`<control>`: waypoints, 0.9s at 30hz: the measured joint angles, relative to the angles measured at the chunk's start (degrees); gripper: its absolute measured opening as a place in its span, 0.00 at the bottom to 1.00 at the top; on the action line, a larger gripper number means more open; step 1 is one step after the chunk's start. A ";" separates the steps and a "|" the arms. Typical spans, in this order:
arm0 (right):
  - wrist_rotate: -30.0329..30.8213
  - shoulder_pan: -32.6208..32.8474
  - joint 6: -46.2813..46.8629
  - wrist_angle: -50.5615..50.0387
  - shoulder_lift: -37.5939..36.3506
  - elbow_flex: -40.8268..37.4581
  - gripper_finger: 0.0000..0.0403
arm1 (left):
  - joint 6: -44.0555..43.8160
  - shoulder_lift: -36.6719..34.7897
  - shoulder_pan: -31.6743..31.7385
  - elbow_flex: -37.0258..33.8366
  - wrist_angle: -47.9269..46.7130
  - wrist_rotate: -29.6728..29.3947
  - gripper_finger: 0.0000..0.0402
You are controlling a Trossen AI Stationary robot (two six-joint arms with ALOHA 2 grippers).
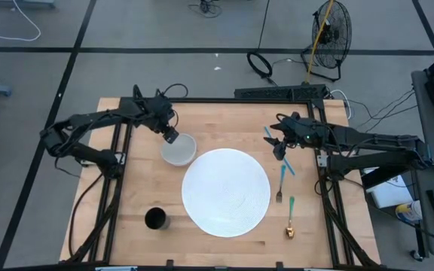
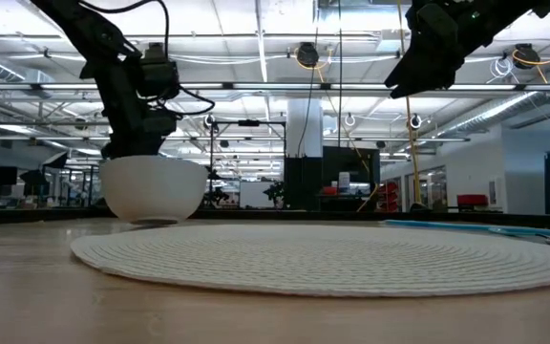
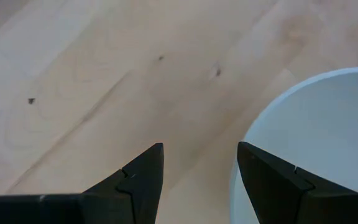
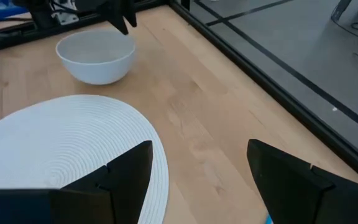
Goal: Pick & Place Utensil
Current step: Put the white bowl on the white mat
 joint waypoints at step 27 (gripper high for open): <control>0.15 0.00 -2.18 -0.01 0.00 0.00 0.64 | 7.04 -5.02 -4.58 0.00 -3.04 5.98 0.53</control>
